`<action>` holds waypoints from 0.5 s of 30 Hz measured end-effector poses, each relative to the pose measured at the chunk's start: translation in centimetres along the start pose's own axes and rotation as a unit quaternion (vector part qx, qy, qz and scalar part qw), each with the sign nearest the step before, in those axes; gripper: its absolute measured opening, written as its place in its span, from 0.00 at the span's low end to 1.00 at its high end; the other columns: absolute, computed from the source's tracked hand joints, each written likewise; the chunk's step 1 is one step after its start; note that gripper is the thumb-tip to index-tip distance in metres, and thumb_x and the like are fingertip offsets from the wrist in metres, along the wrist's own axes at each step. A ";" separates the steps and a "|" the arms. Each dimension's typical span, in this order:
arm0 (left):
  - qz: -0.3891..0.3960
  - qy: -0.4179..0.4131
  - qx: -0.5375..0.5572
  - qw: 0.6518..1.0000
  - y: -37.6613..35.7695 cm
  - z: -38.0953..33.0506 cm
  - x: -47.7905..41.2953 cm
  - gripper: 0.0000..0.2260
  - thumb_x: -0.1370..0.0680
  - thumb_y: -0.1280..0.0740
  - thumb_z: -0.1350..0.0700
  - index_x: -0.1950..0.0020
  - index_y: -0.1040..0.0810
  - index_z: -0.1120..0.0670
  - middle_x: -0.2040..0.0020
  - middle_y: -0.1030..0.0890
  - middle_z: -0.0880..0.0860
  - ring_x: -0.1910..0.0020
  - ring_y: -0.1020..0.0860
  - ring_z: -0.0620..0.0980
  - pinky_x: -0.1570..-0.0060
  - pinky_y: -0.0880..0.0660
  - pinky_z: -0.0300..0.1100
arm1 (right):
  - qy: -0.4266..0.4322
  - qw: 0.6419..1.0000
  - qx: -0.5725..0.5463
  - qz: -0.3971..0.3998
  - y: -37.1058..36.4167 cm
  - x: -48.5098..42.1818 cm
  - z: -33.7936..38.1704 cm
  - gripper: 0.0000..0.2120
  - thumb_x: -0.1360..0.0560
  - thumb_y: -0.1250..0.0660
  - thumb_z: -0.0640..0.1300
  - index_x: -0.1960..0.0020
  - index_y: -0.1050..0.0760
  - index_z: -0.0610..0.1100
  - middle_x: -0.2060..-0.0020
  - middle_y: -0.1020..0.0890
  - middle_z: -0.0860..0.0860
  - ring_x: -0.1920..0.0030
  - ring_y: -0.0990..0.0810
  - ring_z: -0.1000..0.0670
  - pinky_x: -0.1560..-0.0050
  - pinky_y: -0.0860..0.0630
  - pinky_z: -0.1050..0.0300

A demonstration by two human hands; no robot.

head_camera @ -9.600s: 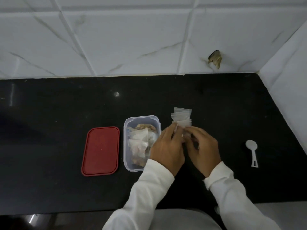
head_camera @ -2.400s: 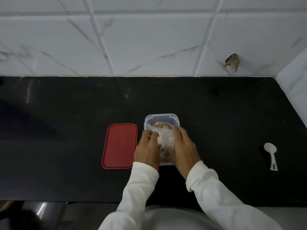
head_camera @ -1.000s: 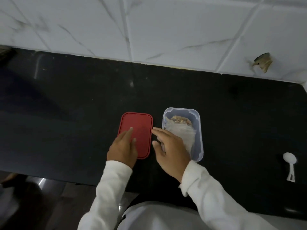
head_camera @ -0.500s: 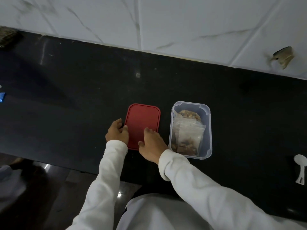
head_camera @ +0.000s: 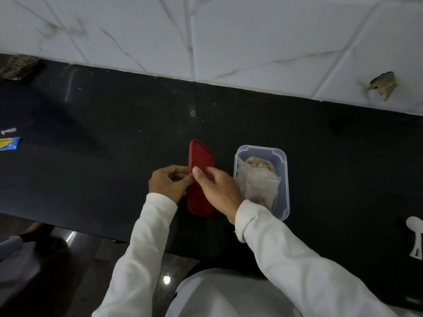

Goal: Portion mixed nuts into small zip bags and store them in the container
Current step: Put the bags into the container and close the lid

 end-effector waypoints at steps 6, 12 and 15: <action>-0.048 -0.156 -0.056 0.985 -1.1 -7.3 6.2 0.08 0.31 0.23 0.55 0.55 0.18 0.46 0.62 0.18 0.43 0.61 0.20 0.36 0.59 0.23 0.29 | 0.078 0.983 -0.137 -0.095 4.7 2.4 3.1 0.19 0.23 0.39 0.63 0.40 0.24 0.53 0.50 0.17 0.57 0.49 0.19 0.58 0.44 0.22 0.57; -0.067 -0.328 -0.055 0.941 -3.9 -12.5 10.5 0.12 0.27 0.25 0.58 0.48 0.18 0.43 0.56 0.20 0.35 0.58 0.20 0.34 0.55 0.25 0.26 | 0.099 0.954 -0.233 -0.161 10.4 4.3 1.0 0.06 0.20 0.39 0.51 0.50 0.24 0.60 0.51 0.17 0.56 0.51 0.18 0.56 0.47 0.20 0.54; -0.194 -0.323 -0.093 0.921 -2.5 -12.0 9.9 0.11 0.25 0.27 0.57 0.43 0.17 0.51 0.45 0.18 0.47 0.48 0.20 0.45 0.47 0.25 0.38 | 0.079 0.933 -0.254 -0.244 14.0 5.3 -2.6 0.08 0.21 0.37 0.53 0.43 0.26 0.62 0.45 0.19 0.55 0.47 0.18 0.54 0.45 0.20 0.49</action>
Point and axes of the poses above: each hand's wrist, its own x-axis away from the middle knuckle, its own y-axis out of the back of the hand, z = x × y, the point moved 10 cm from there along -x, towards the middle knuckle
